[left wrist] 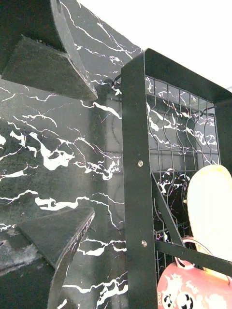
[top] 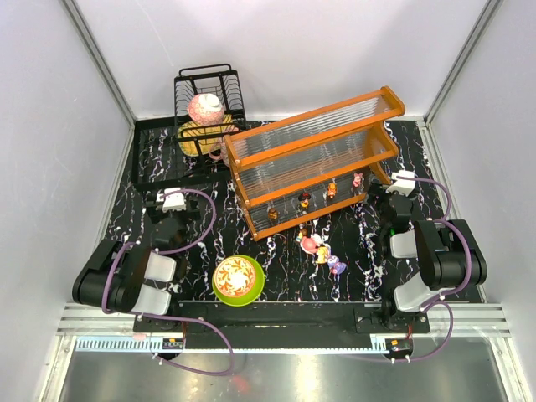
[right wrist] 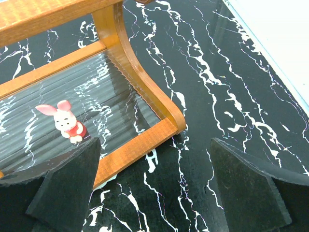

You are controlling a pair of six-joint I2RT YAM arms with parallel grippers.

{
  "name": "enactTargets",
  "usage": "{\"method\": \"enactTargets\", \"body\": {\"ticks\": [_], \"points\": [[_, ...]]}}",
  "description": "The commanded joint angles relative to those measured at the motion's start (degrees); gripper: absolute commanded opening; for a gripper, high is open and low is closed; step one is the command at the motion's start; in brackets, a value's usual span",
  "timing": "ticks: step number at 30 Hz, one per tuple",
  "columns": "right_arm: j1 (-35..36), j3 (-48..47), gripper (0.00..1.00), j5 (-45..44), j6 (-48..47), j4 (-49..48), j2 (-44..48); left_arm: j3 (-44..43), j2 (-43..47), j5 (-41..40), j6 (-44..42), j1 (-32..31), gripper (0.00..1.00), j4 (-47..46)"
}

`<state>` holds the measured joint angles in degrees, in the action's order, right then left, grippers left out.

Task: Place and organize the plastic toys onto the shelf

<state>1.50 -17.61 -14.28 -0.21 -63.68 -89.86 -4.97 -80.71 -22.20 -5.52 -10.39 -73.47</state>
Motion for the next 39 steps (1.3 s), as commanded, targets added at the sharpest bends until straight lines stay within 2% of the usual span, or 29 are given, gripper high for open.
{"method": "enactTargets", "body": {"ticks": [1, 12, 18, 24, 29, 31, 36, 39], "points": [[0.4, -1.3, 1.0, -0.3, -0.1, -2.7, 0.4, -1.3, 1.0, 1.5, 1.2, 0.5, 0.99, -6.0], [0.4, -1.3, 0.99, -0.3, -0.1, -2.5, 0.4, -1.3, 1.0, 1.8, 1.3, 0.6, 0.99, -5.8], [0.4, -1.3, 1.0, -0.3, -0.1, -2.5, 0.3, -6.0, 1.6, 1.1, 4.6, 2.9, 0.99, 4.2], [0.4, -1.4, 1.0, -0.2, -0.1, -2.4, 0.3, -5.5, 1.6, 0.4, 4.6, 2.9, 0.99, 3.4], [0.4, -1.4, 1.0, -0.2, -0.1, -2.5, 0.4, -0.7, 4.3, -2.4, 3.5, 1.1, 0.99, -4.0], [0.4, -1.4, 1.0, -0.3, -0.2, -2.6, 0.4, 0.5, 5.8, -6.3, 3.1, -0.1, 0.99, -4.9], [0.4, -1.2, 1.0, -0.5, -0.1, -2.9, 0.4, 2.7, 10.2, -6.0, 2.1, -1.3, 0.99, -5.0], [0.4, -1.2, 1.0, -0.4, -0.1, -2.9, 0.4, 3.1, 13.5, -8.7, 0.7, -3.7, 0.99, -3.2]]}}
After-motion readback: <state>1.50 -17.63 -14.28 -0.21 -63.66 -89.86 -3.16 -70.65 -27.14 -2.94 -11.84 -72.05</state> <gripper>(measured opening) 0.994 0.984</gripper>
